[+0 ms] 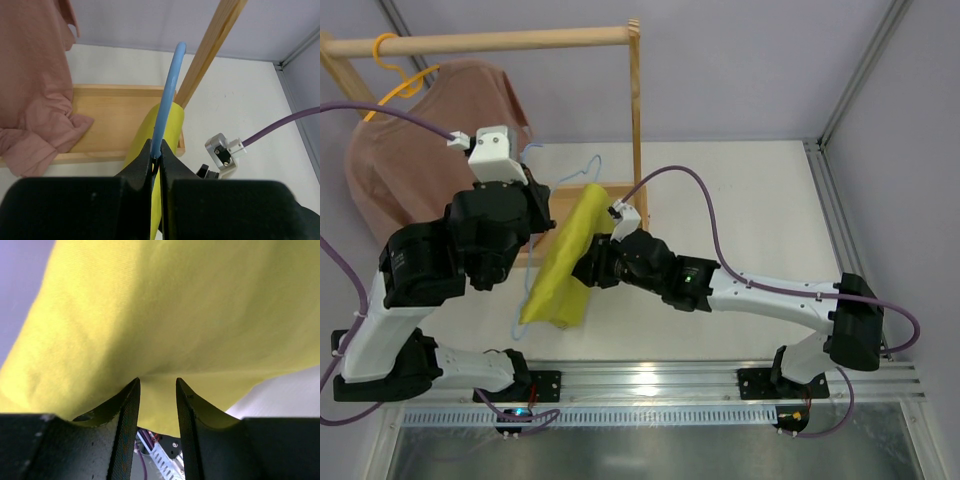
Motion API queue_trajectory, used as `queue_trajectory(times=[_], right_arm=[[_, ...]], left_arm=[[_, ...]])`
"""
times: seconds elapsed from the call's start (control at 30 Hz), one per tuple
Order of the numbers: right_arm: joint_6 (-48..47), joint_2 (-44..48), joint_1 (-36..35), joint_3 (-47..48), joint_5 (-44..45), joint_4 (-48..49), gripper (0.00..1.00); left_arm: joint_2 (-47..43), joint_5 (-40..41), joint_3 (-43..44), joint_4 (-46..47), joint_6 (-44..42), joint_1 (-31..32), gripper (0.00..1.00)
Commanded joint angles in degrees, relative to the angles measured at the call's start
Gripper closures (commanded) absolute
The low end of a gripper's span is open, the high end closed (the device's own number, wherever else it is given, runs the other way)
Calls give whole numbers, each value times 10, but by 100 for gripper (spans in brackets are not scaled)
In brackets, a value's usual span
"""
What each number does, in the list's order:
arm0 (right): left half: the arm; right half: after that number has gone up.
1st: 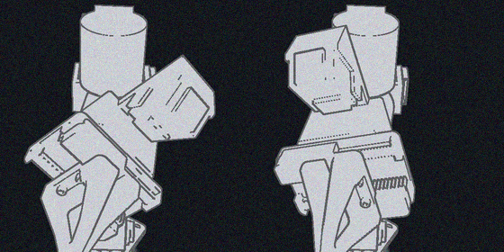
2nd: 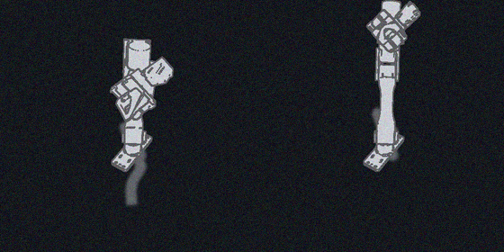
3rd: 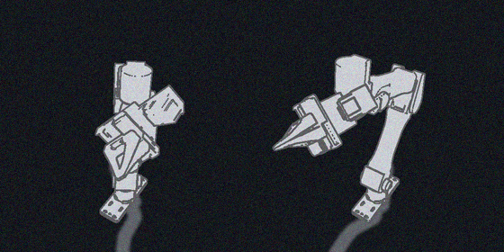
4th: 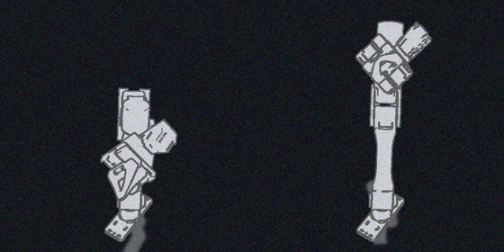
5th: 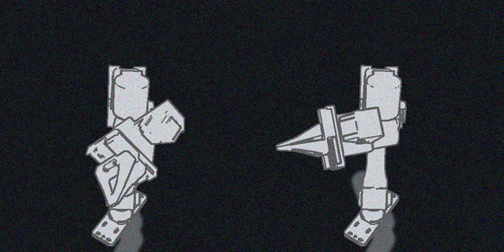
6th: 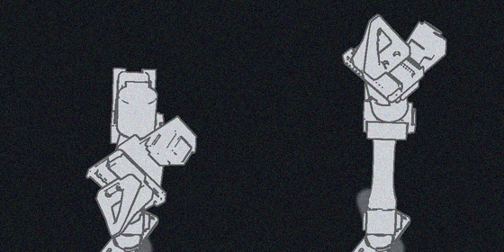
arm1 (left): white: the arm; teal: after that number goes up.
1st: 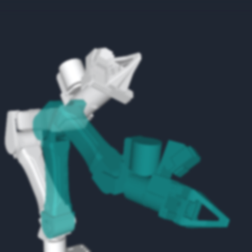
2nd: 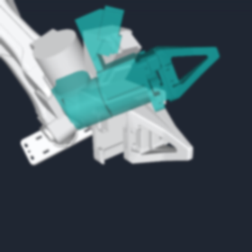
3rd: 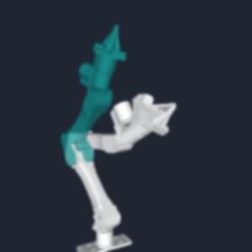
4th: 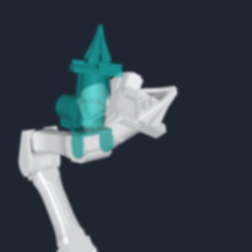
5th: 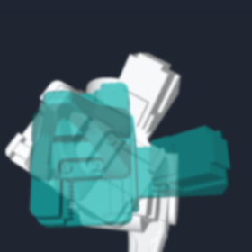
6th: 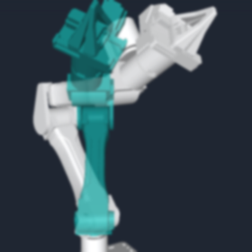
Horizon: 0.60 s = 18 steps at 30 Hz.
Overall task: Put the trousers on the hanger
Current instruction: Hang the hanger with trousers onto the clothesline
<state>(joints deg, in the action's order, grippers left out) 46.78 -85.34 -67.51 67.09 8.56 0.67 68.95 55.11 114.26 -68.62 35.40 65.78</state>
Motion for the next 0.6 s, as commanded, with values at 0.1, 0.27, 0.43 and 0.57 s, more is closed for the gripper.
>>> queue_trajectory(times=[0.1, 0.27, 0.43, 0.57], right_arm=[[-11, 4, -3, 45, -2, 34, 61], [-23, -12, -1, 77, 7, 14, 61], [-22, -9, -1, 84, 25, 7, 61], [-21, -9, -1, 103, 46, -22, 61]], left_arm=[[-3, 76, 32, 90, -48, 1, 100], [23, 86, 69, 100, -85, -6, 100], [50, 96, 107, 110, -119, -20, 100], [52, 95, 119, 155, -162, -44, 100]])
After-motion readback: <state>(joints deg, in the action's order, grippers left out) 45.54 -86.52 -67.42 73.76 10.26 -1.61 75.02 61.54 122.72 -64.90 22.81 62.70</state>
